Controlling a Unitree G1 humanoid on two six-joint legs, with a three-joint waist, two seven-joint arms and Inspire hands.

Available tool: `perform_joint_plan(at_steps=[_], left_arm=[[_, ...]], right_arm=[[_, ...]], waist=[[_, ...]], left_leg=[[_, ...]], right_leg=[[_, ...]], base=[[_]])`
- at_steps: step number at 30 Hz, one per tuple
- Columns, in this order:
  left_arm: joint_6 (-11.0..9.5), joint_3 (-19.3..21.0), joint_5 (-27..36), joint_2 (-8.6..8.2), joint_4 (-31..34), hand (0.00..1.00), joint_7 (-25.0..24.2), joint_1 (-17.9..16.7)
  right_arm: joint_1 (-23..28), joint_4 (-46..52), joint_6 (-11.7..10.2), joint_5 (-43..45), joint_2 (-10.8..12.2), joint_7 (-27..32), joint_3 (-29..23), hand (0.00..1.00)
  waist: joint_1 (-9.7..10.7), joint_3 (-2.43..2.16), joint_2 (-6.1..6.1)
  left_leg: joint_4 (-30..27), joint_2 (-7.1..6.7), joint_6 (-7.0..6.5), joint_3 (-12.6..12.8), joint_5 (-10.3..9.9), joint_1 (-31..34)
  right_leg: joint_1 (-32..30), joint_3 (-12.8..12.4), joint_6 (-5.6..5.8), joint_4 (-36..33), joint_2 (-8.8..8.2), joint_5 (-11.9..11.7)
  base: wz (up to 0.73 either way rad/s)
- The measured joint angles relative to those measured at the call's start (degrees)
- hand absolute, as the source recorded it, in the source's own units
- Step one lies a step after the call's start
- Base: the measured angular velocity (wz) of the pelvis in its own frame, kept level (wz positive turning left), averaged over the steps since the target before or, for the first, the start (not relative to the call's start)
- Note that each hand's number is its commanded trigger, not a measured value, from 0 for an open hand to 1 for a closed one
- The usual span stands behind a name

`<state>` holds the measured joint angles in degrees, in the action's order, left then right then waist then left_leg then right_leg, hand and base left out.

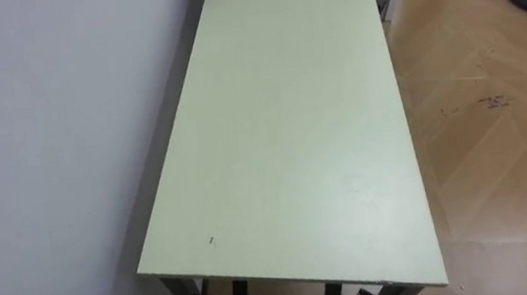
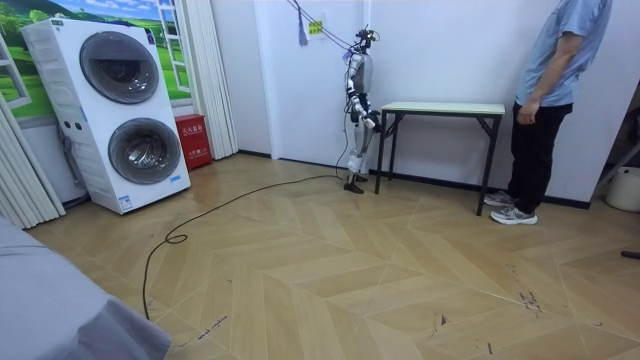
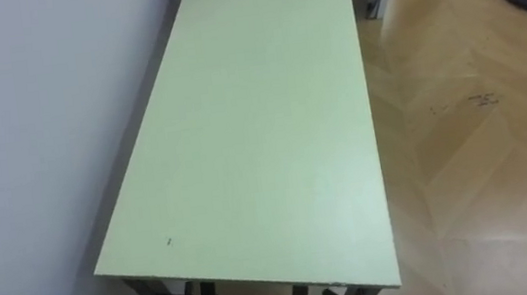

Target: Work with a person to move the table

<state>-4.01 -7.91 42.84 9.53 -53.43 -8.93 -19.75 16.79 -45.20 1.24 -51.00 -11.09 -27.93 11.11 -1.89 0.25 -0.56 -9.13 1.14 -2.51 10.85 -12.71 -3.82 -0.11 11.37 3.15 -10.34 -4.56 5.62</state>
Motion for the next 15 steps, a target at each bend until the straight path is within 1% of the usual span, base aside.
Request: perform_joint_plan(at_steps=[3, 5, 8, 10, 11, 13, 15], left_arm=[[-0.01, 1.07, -1.4, -0.24, -1.83, 0.0, 1.16, 0.42], [-0.01, 2.27, -2.52, -0.5, -1.83, 0.0, 2.01, 0.37], [0.0, 3.51, -3.75, -1.34, -1.83, 0.0, 4.15, 0.08], [0.14, 3.84, -4.39, -1.53, -1.81, 0.0, 5.53, 0.0], [0.49, 4.64, -5.1, -1.75, -1.81, 0.0, 6.25, -0.12], [1.46, 5.73, -7.28, -1.99, -2.11, 0.0, 7.17, 0.0], [1.63, 6.39, -8.55, -2.11, -2.81, 0.0, 7.53, 0.15]], right_arm=[[-0.56, -2.22, -0.39, 2.97, 0.13, -0.1, -1.3, 0.0], [-0.56, -2.71, -0.71, 4.08, 0.14, -0.18, -1.81, 0.0], [-0.55, -3.71, -1.11, 4.37, 0.29, 0.05, -2.65, 0.0], [-0.56, -4.69, -1.12, 4.37, 0.46, 0.4, -3.55, 0.0], [-0.57, -5.53, -1.18, 4.36, 0.45, 0.61, -4.02, 0.0], [-0.7, -8.8, -1.23, 5.54, 0.41, 1.72, -5.85, 0.0], [-0.97, -13.33, -1.12, 6.74, 0.29, 3.66, -7.52, 0.0]], waist=[[-0.09, 0.09, -0.17], [-0.15, 0.03, -0.09], [-0.18, 0.03, -0.08], [-0.19, 0.01, -0.05], [-0.2, 0.04, -0.17], [-0.16, -0.04, -0.26], [-0.17, -0.11, -0.35]], left_leg=[[0.22, -0.06, 0.07, 0.01, -0.04, -0.98], [0.32, -0.04, 0.08, 0.23, -0.03, -1.28], [0.37, -0.02, 0.2, 0.73, -0.09, -1.47], [0.41, 0.04, 0.28, 0.86, -0.12, -1.62], [0.47, 0.1, 0.36, 1.01, -0.17, -1.8], [0.46, 0.22, 0.48, 1.01, -0.24, -1.8], [0.45, 0.3, 0.55, 1.03, -0.28, -1.8]], right_leg=[[1.24, -0.15, 0.0, 0.8, 0.12, 0.0], [1.3, -0.36, 0.0, 0.73, 0.23, 0.0], [1.25, -0.54, -0.04, 0.72, 0.43, -0.02], [1.3, -0.55, -0.06, 0.74, 0.55, -0.04], [1.34, -0.6, -0.07, 0.74, 0.64, -0.04], [1.35, -0.58, -0.07, 0.72, 0.78, -0.04], [1.3, -0.56, -0.07, 0.73, 0.91, -0.04]], base=[[0.01], [-0.07], [-0.08], [-0.05], [-0.05], [-0.02], [0.0]])
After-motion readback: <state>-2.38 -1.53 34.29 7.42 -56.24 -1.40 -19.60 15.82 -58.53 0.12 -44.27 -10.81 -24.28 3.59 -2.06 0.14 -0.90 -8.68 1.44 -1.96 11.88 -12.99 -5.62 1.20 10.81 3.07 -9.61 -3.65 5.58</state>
